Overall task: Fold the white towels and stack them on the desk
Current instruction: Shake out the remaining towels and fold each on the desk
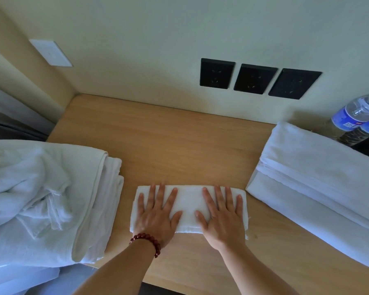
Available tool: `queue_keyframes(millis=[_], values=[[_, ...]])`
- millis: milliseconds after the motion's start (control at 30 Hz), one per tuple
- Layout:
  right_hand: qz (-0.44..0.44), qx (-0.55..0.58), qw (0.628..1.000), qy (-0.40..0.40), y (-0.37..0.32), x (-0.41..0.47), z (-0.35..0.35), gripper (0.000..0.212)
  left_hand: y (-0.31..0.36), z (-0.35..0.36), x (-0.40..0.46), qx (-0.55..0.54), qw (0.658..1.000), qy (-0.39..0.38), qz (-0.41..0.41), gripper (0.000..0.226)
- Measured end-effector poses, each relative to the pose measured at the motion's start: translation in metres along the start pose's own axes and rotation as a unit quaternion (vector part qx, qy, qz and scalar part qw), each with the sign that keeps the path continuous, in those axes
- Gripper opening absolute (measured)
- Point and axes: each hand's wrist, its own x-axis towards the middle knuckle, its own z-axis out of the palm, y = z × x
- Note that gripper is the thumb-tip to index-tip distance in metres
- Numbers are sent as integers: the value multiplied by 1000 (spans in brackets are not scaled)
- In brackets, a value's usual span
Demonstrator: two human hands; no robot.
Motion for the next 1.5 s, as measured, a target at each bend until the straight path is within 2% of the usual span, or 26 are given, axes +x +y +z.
queue_keyframes(millis=[133,467,600,767,900,967,1033,1133,1267,1433,1500], values=[[41,-14,999,-2,18,-5,-3,74,1,3,1,-7,1000,9,2,70],[34,-23,999,-9,21,-1,0,77,2,7,5,1,1000,12,8,72],[34,-19,999,-25,16,1,-3,76,2,-2,5,-4,1000,-30,4,77],[53,-25,994,-96,0,2,-35,76,11,-27,8,-10,994,-105,-3,85],[46,-4,997,-70,-29,12,-50,72,23,-44,11,-14,997,-71,-31,85],[22,2,998,-56,-36,20,-51,70,29,-46,7,-5,998,-60,-14,80],[10,-5,997,-72,-40,26,-51,75,30,-47,5,1,999,-41,-4,73],[-5,-29,996,-84,-39,33,-43,83,24,-46,9,-6,999,-19,-33,69],[18,-16,995,-96,-36,27,-24,70,9,-26,6,-21,998,-27,-60,69],[20,-20,999,-20,-30,21,-6,71,3,-3,3,-46,997,12,-62,67],[22,-21,999,-18,-31,23,-1,71,1,2,5,-49,996,36,-63,65]])
